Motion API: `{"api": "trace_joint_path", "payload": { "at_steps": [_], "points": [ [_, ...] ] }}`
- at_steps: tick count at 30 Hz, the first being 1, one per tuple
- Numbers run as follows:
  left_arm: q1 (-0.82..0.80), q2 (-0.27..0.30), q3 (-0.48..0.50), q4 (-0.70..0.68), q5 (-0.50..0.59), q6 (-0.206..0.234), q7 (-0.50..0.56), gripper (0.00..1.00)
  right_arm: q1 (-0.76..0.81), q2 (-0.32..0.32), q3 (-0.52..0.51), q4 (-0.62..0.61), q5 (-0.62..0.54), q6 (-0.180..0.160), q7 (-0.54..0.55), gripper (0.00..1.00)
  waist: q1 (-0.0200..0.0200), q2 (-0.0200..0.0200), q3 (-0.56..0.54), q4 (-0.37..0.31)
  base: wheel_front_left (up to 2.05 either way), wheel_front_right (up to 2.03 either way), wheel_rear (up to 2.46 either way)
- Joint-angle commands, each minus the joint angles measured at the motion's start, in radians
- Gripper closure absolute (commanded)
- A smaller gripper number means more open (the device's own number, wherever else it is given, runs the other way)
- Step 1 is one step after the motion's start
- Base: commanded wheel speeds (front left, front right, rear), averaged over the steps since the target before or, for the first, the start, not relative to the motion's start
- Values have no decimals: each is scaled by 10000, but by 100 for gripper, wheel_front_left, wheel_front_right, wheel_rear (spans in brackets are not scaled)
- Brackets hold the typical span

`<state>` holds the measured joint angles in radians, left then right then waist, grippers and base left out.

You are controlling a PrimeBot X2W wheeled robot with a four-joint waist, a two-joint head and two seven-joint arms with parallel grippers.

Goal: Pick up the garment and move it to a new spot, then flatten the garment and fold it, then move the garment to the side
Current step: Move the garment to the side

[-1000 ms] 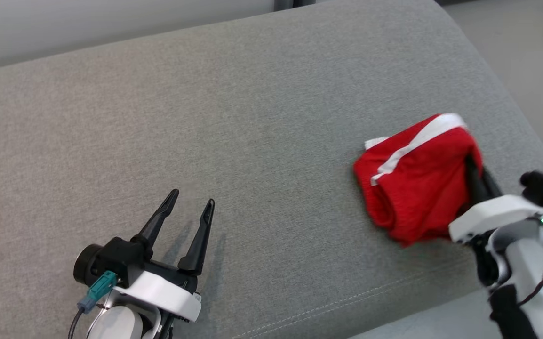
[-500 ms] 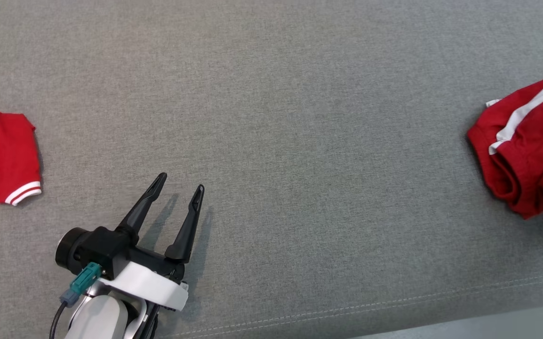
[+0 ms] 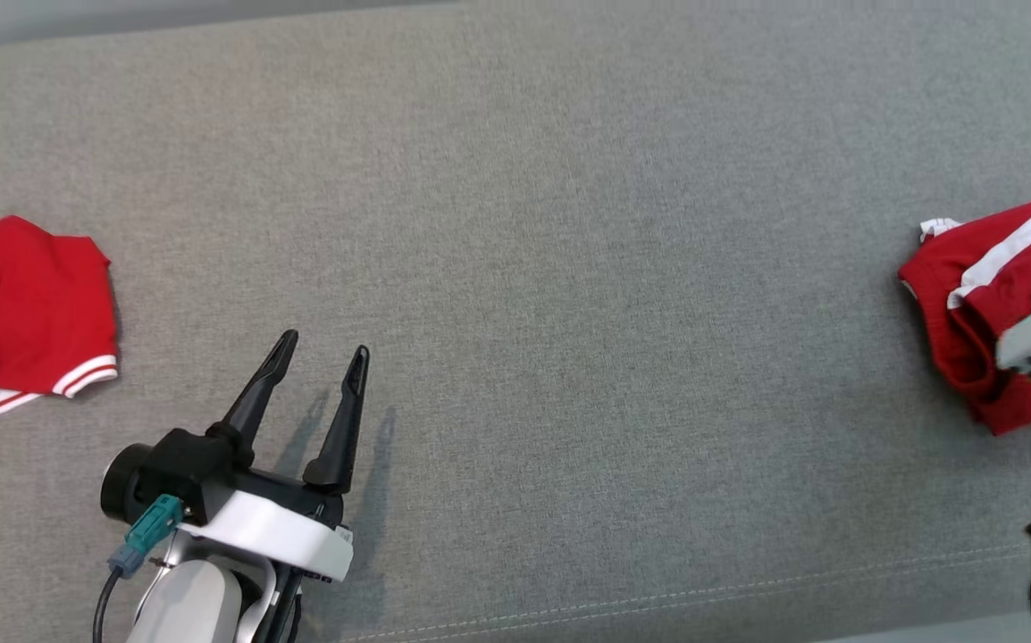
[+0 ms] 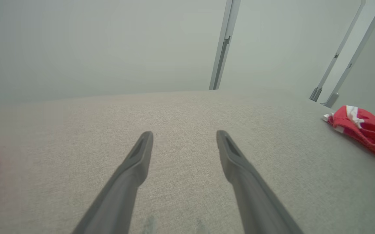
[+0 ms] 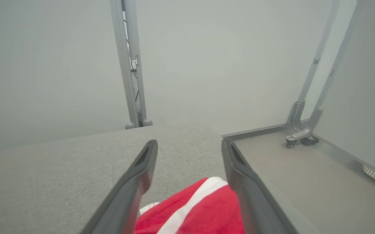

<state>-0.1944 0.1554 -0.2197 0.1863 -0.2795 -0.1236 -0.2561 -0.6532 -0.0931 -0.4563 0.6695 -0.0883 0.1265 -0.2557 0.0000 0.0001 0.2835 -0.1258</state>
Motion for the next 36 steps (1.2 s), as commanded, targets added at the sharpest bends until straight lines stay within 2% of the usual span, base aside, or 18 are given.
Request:
{"api": "trace_joint_path", "payload": {
  "at_steps": [1,7,13,18,23,36],
  "points": [
    [-194,16,506,-60,140,-71,-57,0,298,86,676,-633,90,42,-61,0,0,-1,-341,104,0,0,0],
    [-68,-419,1081,486,383,-71,-57,0,1697,335,2332,-2028,916,42,-61,0,0,-1,-1073,612,0,0,0],
    [293,-702,1499,970,697,-71,-57,0,3288,394,3027,-2895,1526,42,-61,0,0,-1,-1751,1175,0,0,0],
    [586,-867,1863,1324,941,-71,-57,0,4293,419,3262,-3493,1820,42,-61,0,0,-1,-2259,1408,0,0,0],
    [852,-980,2070,1584,1174,-71,-57,0,5021,425,3188,-3566,1939,42,-61,0,0,-1,-2681,1487,0,0,0],
    [1083,-1047,2330,1680,1371,-55,-57,0,5330,427,3386,-3461,2052,42,-61,0,0,-1,-2738,1350,0,0,0]
  ]
}}
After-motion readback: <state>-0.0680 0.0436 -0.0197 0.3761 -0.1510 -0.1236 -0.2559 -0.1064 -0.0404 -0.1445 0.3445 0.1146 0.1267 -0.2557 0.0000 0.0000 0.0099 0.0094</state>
